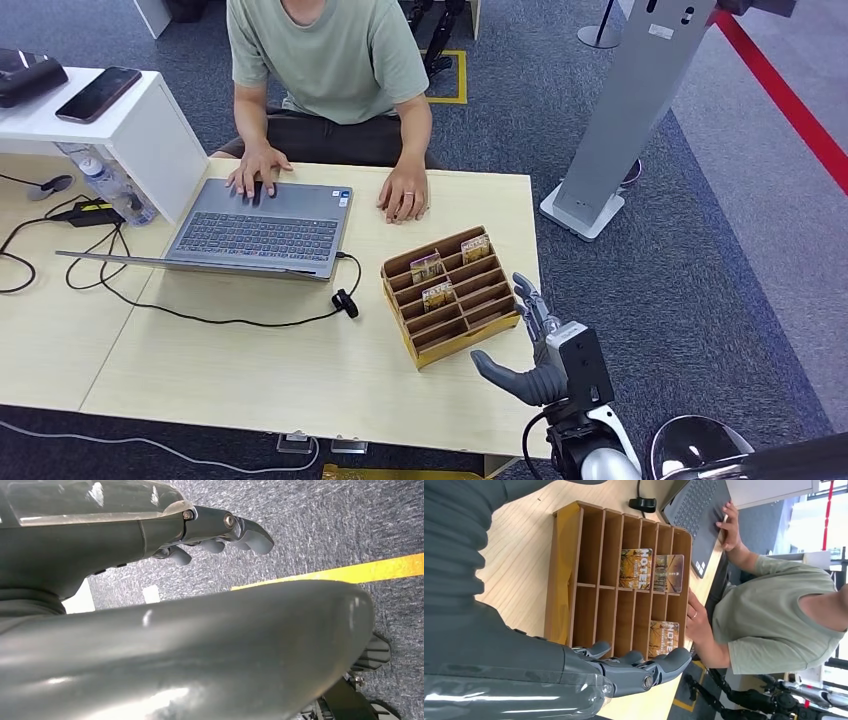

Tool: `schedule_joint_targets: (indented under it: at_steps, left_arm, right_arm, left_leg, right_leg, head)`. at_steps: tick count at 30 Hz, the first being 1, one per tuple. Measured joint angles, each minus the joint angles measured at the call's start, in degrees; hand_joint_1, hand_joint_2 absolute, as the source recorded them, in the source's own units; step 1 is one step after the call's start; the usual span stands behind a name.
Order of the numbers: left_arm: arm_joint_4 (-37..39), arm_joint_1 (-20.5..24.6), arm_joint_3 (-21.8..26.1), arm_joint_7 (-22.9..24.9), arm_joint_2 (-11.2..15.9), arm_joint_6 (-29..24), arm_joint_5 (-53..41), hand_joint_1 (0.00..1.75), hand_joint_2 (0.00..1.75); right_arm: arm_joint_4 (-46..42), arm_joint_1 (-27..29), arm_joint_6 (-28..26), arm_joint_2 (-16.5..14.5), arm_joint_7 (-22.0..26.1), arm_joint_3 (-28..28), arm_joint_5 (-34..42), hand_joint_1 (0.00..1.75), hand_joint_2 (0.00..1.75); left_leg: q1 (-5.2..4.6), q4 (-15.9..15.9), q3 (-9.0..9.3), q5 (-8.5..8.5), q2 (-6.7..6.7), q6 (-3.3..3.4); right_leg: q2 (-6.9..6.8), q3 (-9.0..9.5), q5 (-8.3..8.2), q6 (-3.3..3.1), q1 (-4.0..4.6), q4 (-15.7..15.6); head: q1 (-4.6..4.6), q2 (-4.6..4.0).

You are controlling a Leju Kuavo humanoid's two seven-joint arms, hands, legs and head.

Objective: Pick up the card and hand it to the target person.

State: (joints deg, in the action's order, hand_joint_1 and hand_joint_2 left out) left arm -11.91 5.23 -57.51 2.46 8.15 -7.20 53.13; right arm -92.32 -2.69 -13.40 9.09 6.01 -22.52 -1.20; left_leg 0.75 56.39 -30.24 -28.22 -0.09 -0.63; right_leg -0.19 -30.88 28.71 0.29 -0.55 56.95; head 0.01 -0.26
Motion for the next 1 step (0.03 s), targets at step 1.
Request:
schedule_joint_targets:
  at_steps: [1]
  left_arm:
    - [0.0, 0.0, 0.0, 0.0, 0.0, 0.0, 0.0, 0.0, 0.0]
  right_arm:
    - [0.0, 0.0, 0.0, 0.0, 0.0, 0.0, 0.0, 0.0, 1.75]
  left_leg:
    - [0.0, 0.0, 0.0, 0.0, 0.0, 0.0]
  right_leg:
    - [0.0, 0.0, 0.0, 0.0, 0.0, 0.0]
  head:
    - [0.0, 0.0]
